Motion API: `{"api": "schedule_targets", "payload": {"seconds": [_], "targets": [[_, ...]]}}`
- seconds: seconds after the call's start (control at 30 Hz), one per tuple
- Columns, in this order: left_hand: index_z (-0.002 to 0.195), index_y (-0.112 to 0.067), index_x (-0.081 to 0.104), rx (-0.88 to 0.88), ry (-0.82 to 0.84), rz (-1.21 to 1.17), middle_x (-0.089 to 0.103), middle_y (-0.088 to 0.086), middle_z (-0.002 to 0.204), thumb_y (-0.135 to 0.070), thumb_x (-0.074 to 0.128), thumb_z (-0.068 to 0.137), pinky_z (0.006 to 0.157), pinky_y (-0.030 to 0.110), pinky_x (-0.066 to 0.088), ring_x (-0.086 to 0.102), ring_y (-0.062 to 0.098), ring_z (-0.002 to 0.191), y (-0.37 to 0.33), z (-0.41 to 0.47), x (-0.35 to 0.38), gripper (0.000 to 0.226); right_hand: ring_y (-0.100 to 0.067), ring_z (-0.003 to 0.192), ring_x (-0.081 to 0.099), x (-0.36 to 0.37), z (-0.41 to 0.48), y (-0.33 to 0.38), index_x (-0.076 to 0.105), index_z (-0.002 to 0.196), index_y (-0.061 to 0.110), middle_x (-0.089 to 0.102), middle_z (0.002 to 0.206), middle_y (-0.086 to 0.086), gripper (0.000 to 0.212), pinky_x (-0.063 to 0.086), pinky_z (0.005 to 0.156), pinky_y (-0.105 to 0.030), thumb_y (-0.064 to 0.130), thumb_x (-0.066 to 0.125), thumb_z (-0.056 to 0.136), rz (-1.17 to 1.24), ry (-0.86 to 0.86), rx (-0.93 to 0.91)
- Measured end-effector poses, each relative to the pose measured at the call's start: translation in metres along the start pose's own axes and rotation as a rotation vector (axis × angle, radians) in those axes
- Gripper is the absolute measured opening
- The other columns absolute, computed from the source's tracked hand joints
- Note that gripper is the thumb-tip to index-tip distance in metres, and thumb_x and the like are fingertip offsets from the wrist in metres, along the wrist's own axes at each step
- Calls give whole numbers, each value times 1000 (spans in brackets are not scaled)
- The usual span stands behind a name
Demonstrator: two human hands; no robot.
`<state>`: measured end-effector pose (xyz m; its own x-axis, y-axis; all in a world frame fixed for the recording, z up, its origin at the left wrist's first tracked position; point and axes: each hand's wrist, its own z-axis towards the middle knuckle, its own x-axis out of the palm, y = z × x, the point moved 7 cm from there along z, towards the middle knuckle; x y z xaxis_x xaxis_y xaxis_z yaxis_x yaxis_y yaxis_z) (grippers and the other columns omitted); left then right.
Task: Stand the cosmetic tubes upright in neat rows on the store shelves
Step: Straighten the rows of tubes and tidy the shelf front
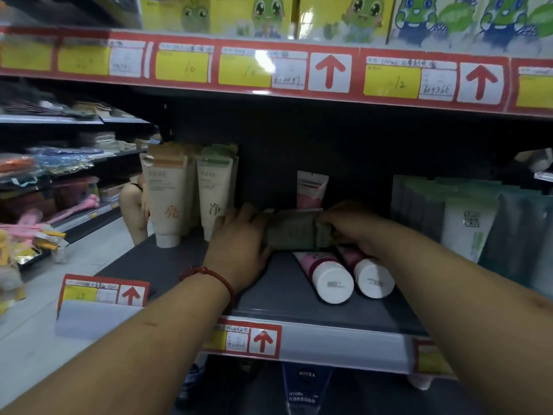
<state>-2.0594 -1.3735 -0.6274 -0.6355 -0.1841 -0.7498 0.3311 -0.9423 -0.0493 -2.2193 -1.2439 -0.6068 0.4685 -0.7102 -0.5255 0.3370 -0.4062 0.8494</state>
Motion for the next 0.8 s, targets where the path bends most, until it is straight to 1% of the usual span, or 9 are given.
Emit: {"api": "schedule_targets", "payload": {"seconds": [0.07, 0.13, 0.2, 0.33, 0.4, 0.53, 0.63, 0.73, 0.8], "targets": [[134, -22, 61, 2, -16, 4, 60, 12, 120, -35, 75, 81, 82, 43, 42, 55, 39, 105, 1, 0, 0, 56, -20, 75, 61, 3, 2, -2, 63, 86, 13, 63, 84, -8, 5, 54, 73, -33, 16, 64, 91, 78, 34, 36], [133, -23, 61, -6, -20, -4, 58, 11, 122, -34, 75, 81, 83, 42, 41, 53, 38, 108, 1, 0, -2, 55, -20, 69, 59, 3, 6, -9, 62, 82, 11, 61, 78, -9, 11, 51, 60, -29, 3, 58, 89, 138, 60, 73], [132, -23, 60, -26, -25, -12, 59, 9, 121, -35, 74, 81, 84, 41, 39, 53, 36, 109, 2, -3, -3, 53, -20, 68, 57, 3, 10, -15, 61, 81, 9, 60, 79, -11, 17, 46, 54, -27, -6, 54, 85, 131, 70, 91], [128, -22, 59, -56, -43, -45, 66, 7, 115, -31, 72, 84, 79, 39, 38, 59, 35, 102, 3, -6, -10, 47, -20, 66, 55, 7, 12, -15, 63, 83, 6, 61, 77, -13, 12, 43, 53, -28, -6, 63, 82, -58, 109, 66], [127, -20, 56, -96, -52, -108, 65, 8, 115, -31, 71, 86, 79, 39, 45, 61, 34, 101, 8, -6, -19, 45, -19, 59, 53, 9, 11, -14, 61, 75, 6, 59, 70, -13, 14, 41, 52, -27, -6, 65, 82, -131, 102, 55], [128, -15, 53, -232, -79, -376, 61, 10, 123, -38, 68, 90, 84, 46, 55, 62, 32, 106, 31, -8, -33, 46, -18, 57, 50, 9, 10, -15, 59, 76, 9, 56, 67, -10, 15, 37, 49, -27, 0, 67, 86, -142, 110, 48], [125, -11, 56, -368, -45, -576, 64, 8, 127, -35, 71, 91, 90, 34, 53, 63, 28, 113, 46, -11, -34, 45, -17, 57, 48, 8, 10, -16, 59, 79, 9, 55, 66, -9, 14, 35, 48, -26, 7, 70, 87, -144, 85, 56], [130, -11, 57, -418, -20, -639, 66, 6, 129, -32, 73, 89, 96, 36, 53, 62, 25, 118, 55, -16, -34, 48, -20, 60, 52, 5, 7, -15, 62, 87, 5, 58, 73, -12, 11, 38, 49, -27, 10, 72, 87, -161, 40, 66], [132, -13, 56, -436, -22, -678, 65, 5, 131, -31, 73, 90, 100, 41, 52, 62, 25, 119, 57, -21, -36, 49, -25, 76, 59, 5, 4, -9, 64, 103, 3, 64, 89, -15, 21, 46, 60, -30, 12, 73, 86, -199, 36, 13]]}}
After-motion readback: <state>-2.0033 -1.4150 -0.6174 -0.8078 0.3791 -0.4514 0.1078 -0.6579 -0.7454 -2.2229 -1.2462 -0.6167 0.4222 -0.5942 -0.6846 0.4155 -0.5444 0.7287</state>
